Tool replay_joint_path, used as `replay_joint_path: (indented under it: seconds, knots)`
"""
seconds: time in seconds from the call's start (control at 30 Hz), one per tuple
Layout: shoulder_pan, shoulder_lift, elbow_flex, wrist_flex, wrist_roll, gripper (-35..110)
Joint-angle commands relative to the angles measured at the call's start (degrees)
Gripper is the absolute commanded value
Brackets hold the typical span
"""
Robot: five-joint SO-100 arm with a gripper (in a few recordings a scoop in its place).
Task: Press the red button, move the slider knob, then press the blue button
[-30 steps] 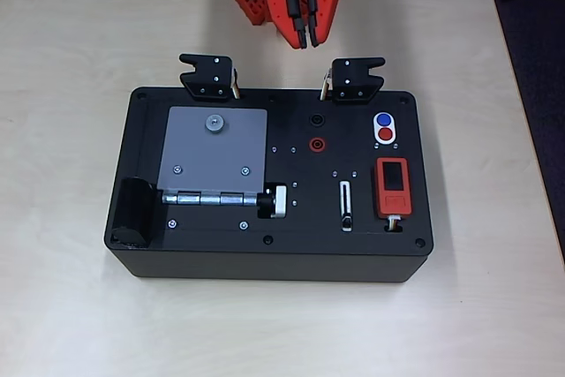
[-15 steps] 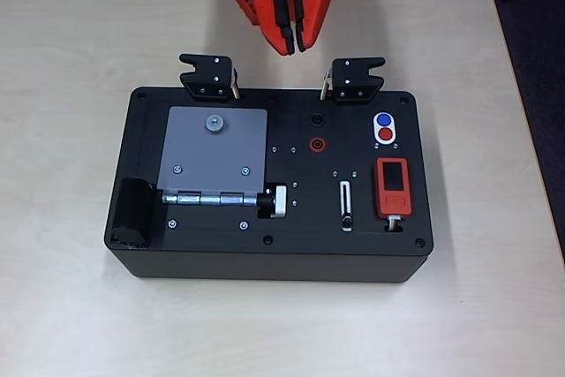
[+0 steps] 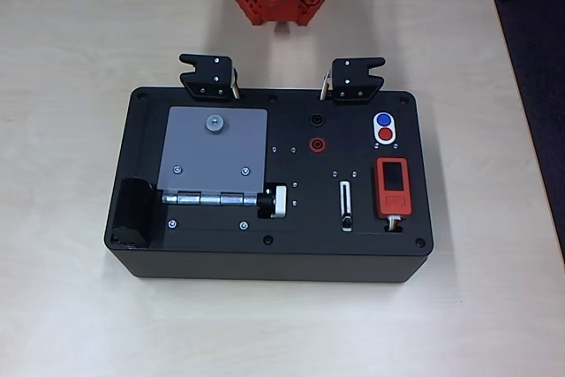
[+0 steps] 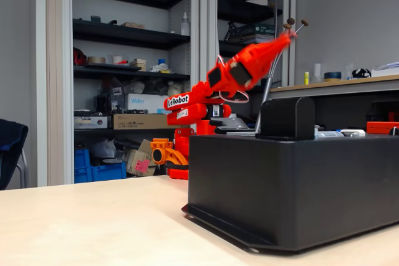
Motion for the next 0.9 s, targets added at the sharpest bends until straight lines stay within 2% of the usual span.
replay_joint_path:
  seconds: [0.0, 0.6, 0.87]
  knots:
    - [-0.5, 2.5, 0.2, -6.6, 3.2, 0]
    - [2.7, 2.5, 0.2, -49.8, 33.6, 0]
    - [4.5, 2.5, 0.2, -73.0, 37.8, 0]
